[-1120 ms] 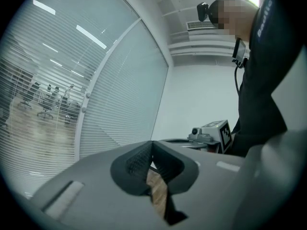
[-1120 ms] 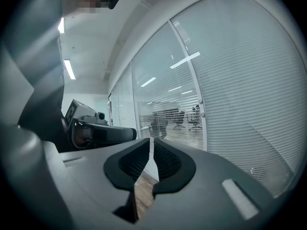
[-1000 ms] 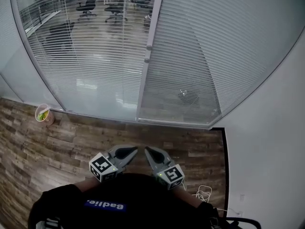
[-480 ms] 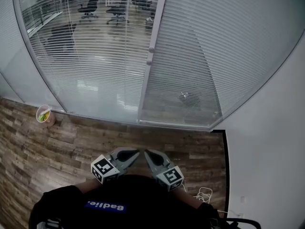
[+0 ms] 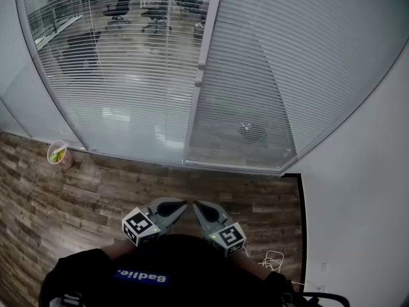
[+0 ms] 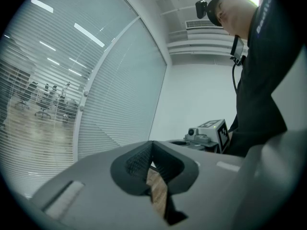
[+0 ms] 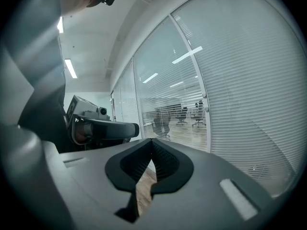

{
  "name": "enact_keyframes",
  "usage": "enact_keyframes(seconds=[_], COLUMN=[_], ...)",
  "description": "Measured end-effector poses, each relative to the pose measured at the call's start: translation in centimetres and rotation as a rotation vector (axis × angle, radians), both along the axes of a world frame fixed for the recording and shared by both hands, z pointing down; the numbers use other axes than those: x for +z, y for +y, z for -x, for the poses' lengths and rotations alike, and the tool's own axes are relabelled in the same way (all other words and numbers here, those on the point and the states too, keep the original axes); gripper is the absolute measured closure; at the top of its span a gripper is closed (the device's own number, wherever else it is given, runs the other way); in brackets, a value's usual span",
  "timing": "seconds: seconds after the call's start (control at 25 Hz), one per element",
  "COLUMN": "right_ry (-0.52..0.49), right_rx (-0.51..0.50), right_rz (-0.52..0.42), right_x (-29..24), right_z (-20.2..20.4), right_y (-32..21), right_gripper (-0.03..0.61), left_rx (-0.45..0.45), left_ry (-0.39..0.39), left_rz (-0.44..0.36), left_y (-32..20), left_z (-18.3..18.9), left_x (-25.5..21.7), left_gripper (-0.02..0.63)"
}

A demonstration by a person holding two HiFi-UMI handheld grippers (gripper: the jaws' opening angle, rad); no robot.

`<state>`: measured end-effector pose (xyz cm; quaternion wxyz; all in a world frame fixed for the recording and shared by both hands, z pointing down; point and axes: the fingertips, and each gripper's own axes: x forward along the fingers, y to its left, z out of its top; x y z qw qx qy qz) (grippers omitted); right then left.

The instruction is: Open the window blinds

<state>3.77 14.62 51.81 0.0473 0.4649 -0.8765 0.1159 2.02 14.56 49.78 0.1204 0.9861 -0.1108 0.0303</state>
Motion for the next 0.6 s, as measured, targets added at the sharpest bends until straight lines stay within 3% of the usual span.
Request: enact_keyframes(seconds=[0.6], right_ry=[0.004], right_rx=[-0.002], right_rz=[0.004], right_x=[0.08], right_z=[-0.10], right_y=[0.31], right_gripper=[0.577], left_rx=[-0.006], left_ry=[0.003], left_rz=[0.004], left_y=[0.35], left_z=[-0.02], left_x=[0.04], left_gripper=[0.614])
